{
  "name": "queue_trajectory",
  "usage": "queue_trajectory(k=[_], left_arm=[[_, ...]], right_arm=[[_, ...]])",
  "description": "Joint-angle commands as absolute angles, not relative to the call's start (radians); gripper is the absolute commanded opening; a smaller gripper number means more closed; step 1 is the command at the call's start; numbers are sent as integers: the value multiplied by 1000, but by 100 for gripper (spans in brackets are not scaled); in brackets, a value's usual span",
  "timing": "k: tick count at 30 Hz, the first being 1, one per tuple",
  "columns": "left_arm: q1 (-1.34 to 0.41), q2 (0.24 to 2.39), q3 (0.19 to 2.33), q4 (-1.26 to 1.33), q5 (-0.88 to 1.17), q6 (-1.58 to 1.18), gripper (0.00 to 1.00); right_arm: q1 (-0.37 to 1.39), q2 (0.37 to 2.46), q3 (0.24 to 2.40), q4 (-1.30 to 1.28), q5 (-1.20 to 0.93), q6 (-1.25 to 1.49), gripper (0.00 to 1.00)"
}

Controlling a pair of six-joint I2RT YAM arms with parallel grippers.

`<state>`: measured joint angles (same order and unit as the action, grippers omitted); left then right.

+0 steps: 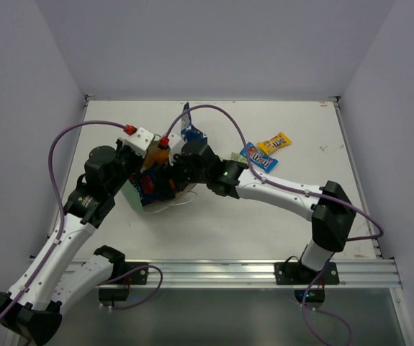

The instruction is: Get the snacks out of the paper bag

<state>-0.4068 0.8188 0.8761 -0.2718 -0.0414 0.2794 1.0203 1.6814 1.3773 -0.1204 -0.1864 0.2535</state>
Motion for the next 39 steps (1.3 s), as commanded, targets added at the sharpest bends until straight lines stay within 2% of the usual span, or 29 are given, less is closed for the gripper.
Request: queue_trajectory(k=[1, 7, 11, 14, 15, 18, 22, 24, 31, 39], left_arm=[[-408, 784, 877, -209, -49, 241, 0], [-408, 773, 882, -218, -35, 232, 0], [-408, 770, 887, -222, -32, 230, 0], [-408, 770, 888, -225, -34, 229, 0], [-408, 770, 890, -225, -34, 230, 0], [-408, 770, 891, -227, -32, 227, 0], [-408, 769, 893, -225, -28, 219, 0], [-408, 767, 890, -230, -34, 222, 0], [-408, 767, 881, -241, -84, 239, 0], [-408, 773, 877, -247, -129, 256, 0]], right_arm=[[1023, 1736, 1459, -109, -80, 294, 78], [1023, 1828, 1465, -86, -52, 314, 77], [1025, 1870, 1459, -66, -72, 324, 73], [1022, 1885, 1451, -46, -92, 318, 61], [1022, 1885, 1450, -43, -106, 316, 52], [1022, 1882, 1447, -26, -117, 310, 37], [1020, 1882, 1457, -40, -112, 299, 7], [1022, 1859, 1442, -34, -110, 290, 0], [1020, 1660, 1451, -57, -152, 218, 0], [994, 1445, 1555, -208, -118, 135, 0]])
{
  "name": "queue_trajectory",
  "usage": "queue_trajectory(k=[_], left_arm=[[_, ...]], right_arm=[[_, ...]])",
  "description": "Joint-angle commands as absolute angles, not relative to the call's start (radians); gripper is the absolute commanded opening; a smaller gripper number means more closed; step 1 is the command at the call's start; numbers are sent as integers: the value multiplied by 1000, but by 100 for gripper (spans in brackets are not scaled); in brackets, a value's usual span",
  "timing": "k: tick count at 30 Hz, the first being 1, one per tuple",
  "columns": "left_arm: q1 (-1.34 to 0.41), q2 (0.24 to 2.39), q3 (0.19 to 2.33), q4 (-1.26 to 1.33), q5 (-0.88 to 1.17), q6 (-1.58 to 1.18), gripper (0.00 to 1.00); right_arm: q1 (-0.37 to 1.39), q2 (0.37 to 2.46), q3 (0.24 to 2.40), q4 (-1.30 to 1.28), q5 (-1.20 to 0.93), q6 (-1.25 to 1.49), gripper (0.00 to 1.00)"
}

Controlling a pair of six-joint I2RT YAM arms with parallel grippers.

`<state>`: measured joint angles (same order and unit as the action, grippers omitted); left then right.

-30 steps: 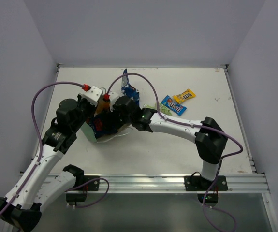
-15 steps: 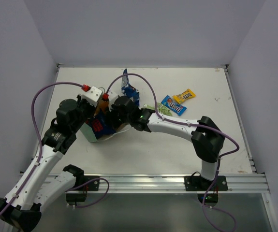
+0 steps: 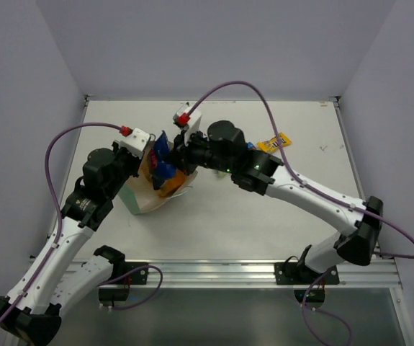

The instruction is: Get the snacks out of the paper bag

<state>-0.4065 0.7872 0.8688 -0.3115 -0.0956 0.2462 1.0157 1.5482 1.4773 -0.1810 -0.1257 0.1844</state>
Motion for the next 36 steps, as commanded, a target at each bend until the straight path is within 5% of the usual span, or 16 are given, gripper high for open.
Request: queue_trajectory(k=[1, 15, 21, 34, 36], left_arm=[[-408, 770, 876, -248, -135, 259, 0], [-408, 784, 861, -250, -175, 285, 0], [-408, 778, 865, -253, -144, 307, 0], [-408, 741, 890, -299, -101, 321, 0], [-408, 736, 888, -299, -83, 331, 0]], right_arm=[[973, 1425, 1560, -222, -114, 137, 0], [539, 1195, 1543, -350, -163, 245, 0], [335, 1362, 1462, -183, -261, 305, 0], [285, 1902, 1672, 43, -407, 370, 0], [273, 1940, 1660, 18, -367, 377, 10]])
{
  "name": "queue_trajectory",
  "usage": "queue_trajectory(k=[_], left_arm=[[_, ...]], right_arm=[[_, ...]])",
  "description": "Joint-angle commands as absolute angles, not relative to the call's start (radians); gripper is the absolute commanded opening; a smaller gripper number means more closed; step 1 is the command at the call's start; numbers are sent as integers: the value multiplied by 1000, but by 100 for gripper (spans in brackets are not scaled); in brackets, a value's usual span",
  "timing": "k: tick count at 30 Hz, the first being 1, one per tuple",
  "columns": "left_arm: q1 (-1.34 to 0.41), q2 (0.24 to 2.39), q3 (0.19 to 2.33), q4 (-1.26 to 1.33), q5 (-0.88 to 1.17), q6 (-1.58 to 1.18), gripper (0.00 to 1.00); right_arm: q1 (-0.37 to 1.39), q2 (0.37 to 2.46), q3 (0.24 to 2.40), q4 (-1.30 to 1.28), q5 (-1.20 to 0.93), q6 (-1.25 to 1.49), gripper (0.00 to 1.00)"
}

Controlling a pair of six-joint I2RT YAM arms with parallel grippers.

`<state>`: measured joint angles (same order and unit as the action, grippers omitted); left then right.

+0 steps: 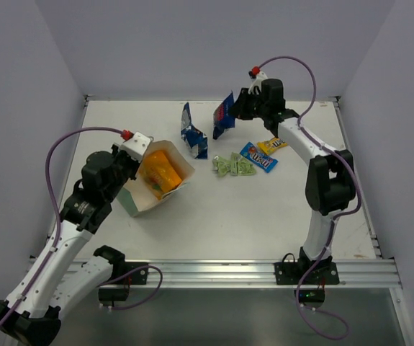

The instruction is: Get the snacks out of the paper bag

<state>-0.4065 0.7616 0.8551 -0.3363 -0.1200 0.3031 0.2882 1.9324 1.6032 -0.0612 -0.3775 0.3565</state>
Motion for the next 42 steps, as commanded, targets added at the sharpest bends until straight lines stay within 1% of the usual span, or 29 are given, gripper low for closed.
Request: queue_trajectory(k=[1, 3, 4, 5, 7, 8, 11, 13, 16, 17, 19, 20, 22, 23, 26, 32, 36, 38, 41, 42], left_arm=[[-408, 733, 888, -298, -77, 334, 0], [-408, 735, 887, -302, -58, 347, 0], [-408, 736, 888, -304, -54, 350, 0], [-408, 736, 890, -305, -49, 351, 0], [-408, 739, 888, -307, -43, 351, 0], [-408, 739, 888, -308, -44, 351, 0], [-408, 738, 888, -305, -41, 347, 0], [-408, 741, 890, -305, -44, 344, 0], [-408, 747, 897, -305, -55, 341, 0], [-408, 749, 899, -307, -60, 338, 0], [-408, 753, 904, -307, -58, 333, 0], [-408, 756, 904, -307, -58, 330, 0], [-408, 756, 908, -305, -58, 322, 0], [-408, 756, 908, -307, -58, 319, 0], [-407, 755, 913, -307, -55, 311, 0], [-408, 750, 933, -310, -60, 276, 0], [-408, 750, 940, -311, -58, 249, 0], [-408, 747, 943, -313, -49, 238, 0], [-408, 742, 945, -319, -41, 230, 0], [-408, 741, 946, -324, -43, 229, 0]], right_arm=[[267, 1945, 1639, 8, -320, 379, 25], [252, 1934, 1609, -38, -269, 367, 42], [249, 1924, 1597, -58, -235, 356, 50], [247, 1910, 1580, -104, -172, 327, 59], [247, 1852, 1572, -155, -118, 304, 65], [252, 1829, 1554, -187, -100, 295, 71], [290, 1709, 1508, -215, -52, 278, 77], [331, 1617, 1491, -225, -49, 255, 78], [460, 1508, 1480, -232, -49, 178, 78], [532, 1485, 1476, -226, -55, 172, 78], [607, 1430, 1470, -206, -74, 163, 78], [683, 1422, 1470, -198, -78, 157, 78], [751, 1416, 1479, -183, -118, 147, 78], [808, 1425, 1480, -175, -136, 150, 78], [897, 1468, 1497, -153, -152, 153, 77], [1008, 1597, 1548, -175, -132, 149, 76], [1032, 1686, 1555, -181, -107, 182, 76], [1032, 1706, 1543, -175, -54, 207, 76], [1032, 1726, 1511, -163, 4, 221, 79], [1032, 1730, 1505, -161, 68, 225, 82]])
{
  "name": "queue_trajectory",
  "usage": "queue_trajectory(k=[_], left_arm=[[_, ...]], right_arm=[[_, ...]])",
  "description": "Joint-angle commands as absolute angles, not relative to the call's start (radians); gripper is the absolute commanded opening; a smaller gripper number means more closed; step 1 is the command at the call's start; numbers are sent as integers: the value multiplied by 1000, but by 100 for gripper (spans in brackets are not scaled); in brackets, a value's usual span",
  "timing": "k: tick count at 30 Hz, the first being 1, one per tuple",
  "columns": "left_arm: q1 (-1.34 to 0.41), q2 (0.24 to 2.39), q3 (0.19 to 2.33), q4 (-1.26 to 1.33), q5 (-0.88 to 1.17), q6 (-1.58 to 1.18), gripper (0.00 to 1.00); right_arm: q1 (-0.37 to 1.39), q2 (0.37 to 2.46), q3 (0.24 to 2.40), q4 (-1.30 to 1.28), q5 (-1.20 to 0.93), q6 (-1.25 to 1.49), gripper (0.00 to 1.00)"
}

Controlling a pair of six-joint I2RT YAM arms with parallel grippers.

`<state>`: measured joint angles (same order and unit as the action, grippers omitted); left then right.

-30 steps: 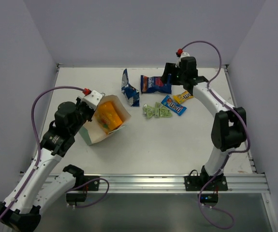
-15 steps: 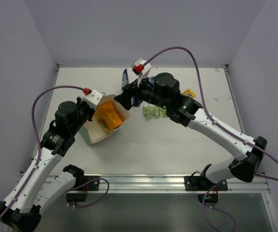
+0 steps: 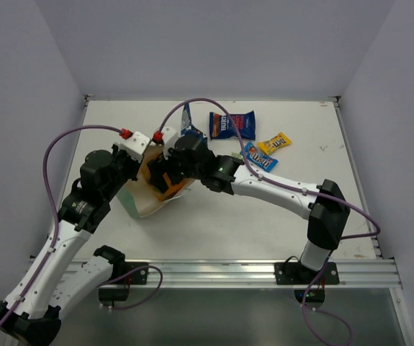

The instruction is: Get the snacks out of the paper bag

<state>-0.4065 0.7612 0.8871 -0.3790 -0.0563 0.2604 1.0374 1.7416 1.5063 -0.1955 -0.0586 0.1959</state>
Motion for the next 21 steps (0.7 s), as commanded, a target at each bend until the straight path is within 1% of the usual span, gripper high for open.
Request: queue_trajectory(k=[1, 5, 8, 17, 21], left_arm=[[-408, 739, 946, -325, -41, 227, 0], [-408, 739, 950, -337, -43, 226, 0], [-408, 735, 953, -339, -40, 221, 0], [-408, 733, 971, -339, -9, 206, 0], [-408, 732, 969, -342, 15, 201, 0]], right_arm=[[1032, 1738, 1494, -164, 98, 227, 83], [1032, 1766, 1497, -195, 230, 236, 89], [1028, 1802, 1514, -212, 247, 229, 91], [1016, 1891, 1497, -158, 147, 233, 93], [1008, 1916, 1485, -123, 100, 221, 91]])
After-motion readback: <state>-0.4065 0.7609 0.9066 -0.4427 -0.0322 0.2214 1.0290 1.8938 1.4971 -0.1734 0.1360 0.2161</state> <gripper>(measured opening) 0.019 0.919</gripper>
